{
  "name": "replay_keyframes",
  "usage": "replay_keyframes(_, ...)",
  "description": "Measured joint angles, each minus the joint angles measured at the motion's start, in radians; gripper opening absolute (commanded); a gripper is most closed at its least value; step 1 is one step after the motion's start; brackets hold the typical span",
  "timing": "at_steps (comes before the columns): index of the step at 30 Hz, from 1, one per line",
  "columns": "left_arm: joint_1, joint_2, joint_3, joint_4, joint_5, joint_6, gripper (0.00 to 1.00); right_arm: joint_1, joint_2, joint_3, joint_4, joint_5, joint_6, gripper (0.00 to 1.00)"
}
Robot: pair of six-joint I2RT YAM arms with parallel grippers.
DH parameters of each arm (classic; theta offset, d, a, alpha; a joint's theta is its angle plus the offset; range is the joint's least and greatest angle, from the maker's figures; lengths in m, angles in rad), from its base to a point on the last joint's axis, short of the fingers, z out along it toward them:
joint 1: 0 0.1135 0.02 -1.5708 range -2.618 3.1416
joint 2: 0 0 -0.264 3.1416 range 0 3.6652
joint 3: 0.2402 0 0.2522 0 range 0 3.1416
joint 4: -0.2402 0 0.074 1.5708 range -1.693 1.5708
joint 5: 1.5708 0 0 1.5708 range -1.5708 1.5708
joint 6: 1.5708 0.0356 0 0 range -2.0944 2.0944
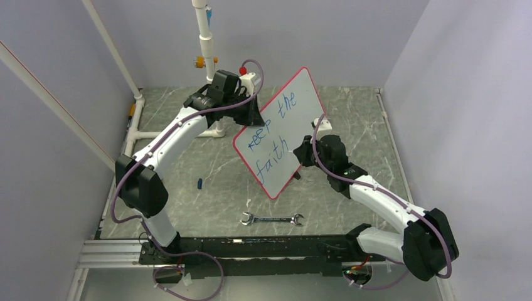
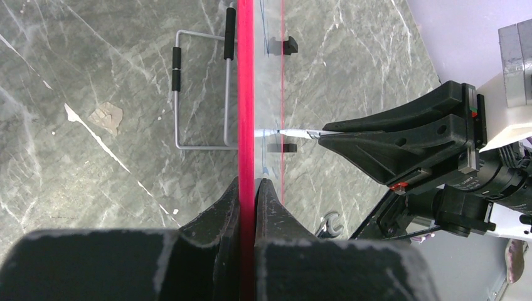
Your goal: Write a sentence on the whiteboard
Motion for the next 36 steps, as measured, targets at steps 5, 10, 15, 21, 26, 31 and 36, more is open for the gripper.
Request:
replay_keyframes(5, -0.003, 0.000, 0.003, 0.000, 0.000, 0.001, 0.00, 0.000, -0.023, -0.001, -0.020, 0.001, 0.000, 0.00)
replay_keyframes(10, -0.004, 0.000, 0.003, 0.000, 0.000, 0.001, 0.00, 0.000, -0.065, -0.001, -0.050, 0.011, -0.001, 0.00)
replay_keyframes(15, -0.004, 0.000, 0.003, 0.000, -0.001, 0.001, 0.00, 0.001, -0.094, -0.001, -0.055, 0.029, -0.003, 0.00)
replay_keyframes(21, -0.004, 0.000, 0.003, 0.000, -0.001, 0.001, 0.00, 0.000, -0.100, 0.000, -0.056, 0.050, -0.013, 0.00)
replay_keyframes(26, -0.005, 0.000, 0.003, 0.000, -0.001, 0.001, 0.00, -0.018, -0.100, 0.010, -0.056, 0.055, -0.016, 0.00)
replay_keyframes(31, -0.006, 0.000, 0.004, 0.000, -0.002, 0.002, 0.00, -0.038, -0.098, 0.035, -0.055, 0.053, -0.016, 0.00)
replay_keyframes(36, -0.007, 0.000, 0.005, 0.000, -0.002, 0.005, 0.00, -0.074, -0.098, 0.050, -0.054, 0.049, -0.016, 0.00)
